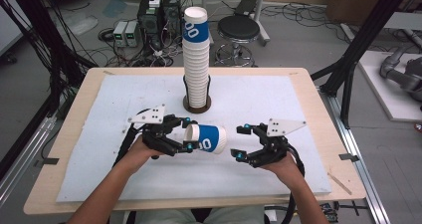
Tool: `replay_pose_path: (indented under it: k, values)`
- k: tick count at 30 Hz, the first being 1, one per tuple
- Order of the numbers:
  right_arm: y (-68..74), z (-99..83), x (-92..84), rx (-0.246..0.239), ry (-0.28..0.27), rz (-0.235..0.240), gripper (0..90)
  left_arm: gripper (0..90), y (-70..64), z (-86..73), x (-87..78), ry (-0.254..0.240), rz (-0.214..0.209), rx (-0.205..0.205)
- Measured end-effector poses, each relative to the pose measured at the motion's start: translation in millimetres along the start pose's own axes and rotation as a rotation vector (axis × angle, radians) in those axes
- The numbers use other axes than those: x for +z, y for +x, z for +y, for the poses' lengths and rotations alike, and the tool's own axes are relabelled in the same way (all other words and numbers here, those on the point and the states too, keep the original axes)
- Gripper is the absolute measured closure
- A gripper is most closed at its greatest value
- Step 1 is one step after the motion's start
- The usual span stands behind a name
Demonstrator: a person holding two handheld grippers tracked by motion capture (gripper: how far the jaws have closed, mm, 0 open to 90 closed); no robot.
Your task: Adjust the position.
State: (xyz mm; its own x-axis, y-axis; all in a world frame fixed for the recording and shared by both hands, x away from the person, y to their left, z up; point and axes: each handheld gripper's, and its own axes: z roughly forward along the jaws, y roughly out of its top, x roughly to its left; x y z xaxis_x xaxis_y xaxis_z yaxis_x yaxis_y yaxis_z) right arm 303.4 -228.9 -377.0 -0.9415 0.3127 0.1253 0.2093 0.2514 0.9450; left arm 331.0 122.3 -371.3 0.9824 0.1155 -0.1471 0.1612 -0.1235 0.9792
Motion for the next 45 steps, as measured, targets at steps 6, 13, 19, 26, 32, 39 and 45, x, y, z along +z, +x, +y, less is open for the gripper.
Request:
replay_pose_path:
  k: [6,13,19,26,32,39,45]
  values:
    - [-1.3,-4.7,5.9,0.038,-0.001,0.03,19.6,29.9,-2.7,-1.2,2.9,-0.032,-0.032,-0.003]
    - [-1.9,-7.8,12.1,0.071,-0.01,0.072,18.2,30.0,-4.3,-1.5,5.3,-0.063,-0.067,-0.007]
    - [-0.4,-8.1,16.8,0.093,-0.033,0.131,16.9,30.2,-5.6,-3.5,10.2,-0.101,-0.108,-0.024]
    - [0.3,-8.6,21.2,0.109,-0.038,0.179,15.0,30.2,-6.9,-5.3,17.4,-0.102,-0.13,-0.019]
    - [0.5,-8.0,19.7,0.076,-0.041,0.178,19.4,30.3,-7.2,-5.9,18.2,-0.096,-0.135,-0.014]
    - [0.9,-5.7,14.1,0.05,-0.04,0.173,26.7,31.2,-8.2,-6.7,17.7,-0.078,-0.128,0.006]
    - [1.1,-3.4,12.3,0.033,-0.021,0.165,28.6,30.9,-9.0,-7.6,17.8,-0.045,-0.115,0.007]
